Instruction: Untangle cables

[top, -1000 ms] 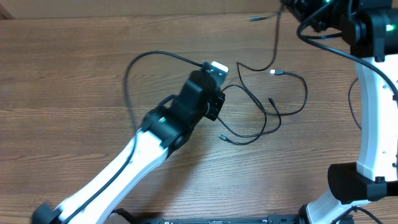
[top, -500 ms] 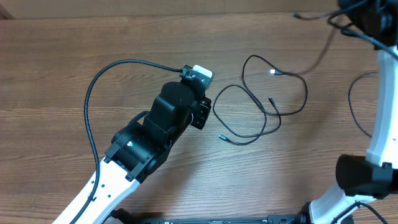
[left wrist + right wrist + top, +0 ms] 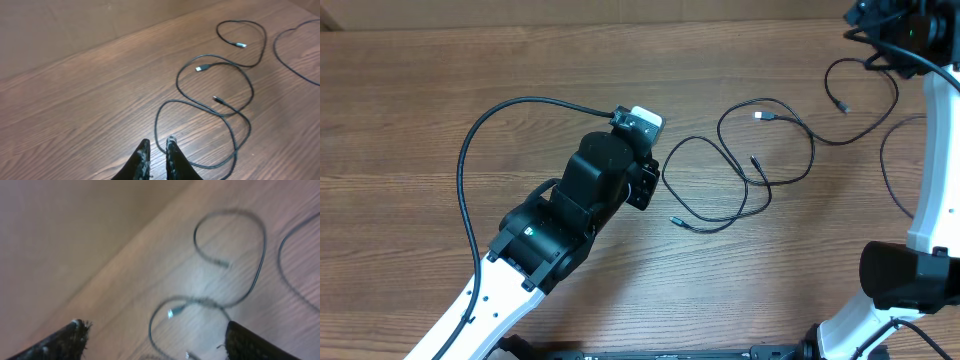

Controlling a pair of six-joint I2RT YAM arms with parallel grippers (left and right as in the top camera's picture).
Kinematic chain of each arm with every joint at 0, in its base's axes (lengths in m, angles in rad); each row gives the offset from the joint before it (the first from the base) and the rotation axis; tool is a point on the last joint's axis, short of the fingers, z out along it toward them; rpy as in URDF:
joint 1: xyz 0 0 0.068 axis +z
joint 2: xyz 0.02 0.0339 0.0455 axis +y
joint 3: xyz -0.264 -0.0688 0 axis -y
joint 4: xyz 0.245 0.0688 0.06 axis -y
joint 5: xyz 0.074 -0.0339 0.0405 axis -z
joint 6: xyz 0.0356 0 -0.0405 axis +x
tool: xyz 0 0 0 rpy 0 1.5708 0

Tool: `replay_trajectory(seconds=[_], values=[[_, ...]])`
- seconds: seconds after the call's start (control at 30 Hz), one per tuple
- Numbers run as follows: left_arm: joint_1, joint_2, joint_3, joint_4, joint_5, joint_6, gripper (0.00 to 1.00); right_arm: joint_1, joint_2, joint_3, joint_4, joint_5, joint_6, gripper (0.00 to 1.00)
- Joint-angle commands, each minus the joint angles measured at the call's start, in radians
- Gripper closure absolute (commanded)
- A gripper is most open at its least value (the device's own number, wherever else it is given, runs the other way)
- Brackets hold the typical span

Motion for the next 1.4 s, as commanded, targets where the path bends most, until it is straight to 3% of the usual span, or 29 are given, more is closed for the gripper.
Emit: replay_trajectory(seconds=[0.0, 0.17, 0.4, 0.57, 0.67, 0.87, 1.07, 1.37], values=[[0.004, -0.014, 0.002, 0.006, 0.069, -0.002, 0.85, 0.012, -0.005, -0.073, -0.017, -0.076, -0.001, 0.13], [0.004, -0.014, 0.002, 0.006, 0.081, -0.043, 0.71, 0.041, -0.005, -0.237, 0.001, -0.079, -0.002, 0.12], [0.004, -0.014, 0.002, 0.005, 0.092, -0.069, 0.68, 0.114, -0.005, -0.525, 0.181, -0.106, -0.005, 0.14], [0.004, -0.014, 0.002, 0.006, 0.092, -0.069, 0.67, 0.17, -0.005, -0.695, 0.34, -0.138, -0.001, 0.29], [0.004, -0.014, 0.002, 0.004, 0.093, -0.069, 0.67, 0.197, -0.005, -0.774, 0.431, -0.138, -0.001, 0.3], [0.004, -0.014, 0.002, 0.003, 0.107, -0.077, 0.67, 0.201, 0.006, -0.814, 0.557, -0.136, 0.008, 0.28], [0.004, -0.014, 0.002, 0.003, 0.126, -0.089, 0.66, 0.2, 0.082, -0.814, 0.651, -0.116, 0.149, 0.24], [0.004, -0.014, 0.002, -0.006, 0.159, -0.092, 0.66, 0.2, 0.164, -0.814, 0.813, -0.062, 0.39, 0.32]])
